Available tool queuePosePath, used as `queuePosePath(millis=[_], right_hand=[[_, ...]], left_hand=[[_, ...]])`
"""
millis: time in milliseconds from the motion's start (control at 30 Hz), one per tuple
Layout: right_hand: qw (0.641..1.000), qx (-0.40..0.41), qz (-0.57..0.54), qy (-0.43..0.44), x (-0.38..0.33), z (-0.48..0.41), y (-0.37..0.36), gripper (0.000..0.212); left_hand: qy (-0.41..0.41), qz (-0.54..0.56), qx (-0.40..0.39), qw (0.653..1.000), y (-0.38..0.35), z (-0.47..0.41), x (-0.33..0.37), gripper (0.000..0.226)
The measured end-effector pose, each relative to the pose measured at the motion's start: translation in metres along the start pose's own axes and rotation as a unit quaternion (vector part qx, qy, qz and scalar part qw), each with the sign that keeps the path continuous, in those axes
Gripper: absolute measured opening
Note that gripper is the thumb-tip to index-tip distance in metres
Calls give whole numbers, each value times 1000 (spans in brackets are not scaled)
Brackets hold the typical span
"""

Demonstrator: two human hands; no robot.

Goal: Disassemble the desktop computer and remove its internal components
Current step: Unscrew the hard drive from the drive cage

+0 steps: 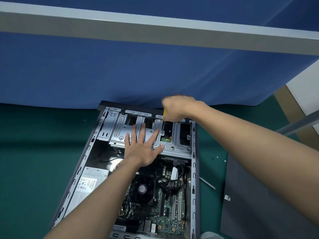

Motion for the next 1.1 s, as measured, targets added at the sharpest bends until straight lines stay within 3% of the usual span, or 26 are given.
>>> queuePosePath(millis=[100,167,267,300,400,467,567,667,733,833,900,1000,1100], right_hand=[[999,23,8,-24,3,0,1,46],[999,45,23,-14,1,0,5,31],[1000,11,-8,-10,2,1,3,5],[1000,3,-16,-14,2,1,3,7],[999,30,16,-26,3,2,3,42],[996,77,34,-12,0,2,8,36],[999,29,6,-13,1,1,3,13],[999,-16,-5,-31,5,0,-2,31],[999,3,18,-40,8,0,-1,44],[999,38,30,-19,4,0,4,26],[1000,17,1,-12,3,0,3,3],[1000,-24,-6,-13,2,0,-2,14],[999,3,40,-22,2,1,-1,45]], left_hand=[[1,3,0,1000,0,0,0,68],[2,2,1,1000,0,0,0,68],[0,4,5,1000,0,0,0,68],[0,4,6,1000,0,-1,0,68],[0,3,4,1000,-1,-1,0,68],[1,3,5,1000,-1,-1,0,68],[2,0,8,1000,0,-1,0,68],[2,0,10,1000,0,-1,-1,68],[2,0,10,1000,0,-1,0,68],[2,-1,9,1000,-1,-1,-1,68],[2,0,10,1000,-1,-1,-1,68],[2,1,11,1000,-1,-1,-1,68],[2,-2,9,1000,-2,-1,-1,68]])
Point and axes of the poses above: each hand's wrist, its own z-axis away from the middle knuckle, its own y-axis out of the back of the hand, x = y × z, the point moved 8 cm from there along -z, towards the middle knuckle, and after that the axes turned 11 degrees about -z, right-handed, at the moved point
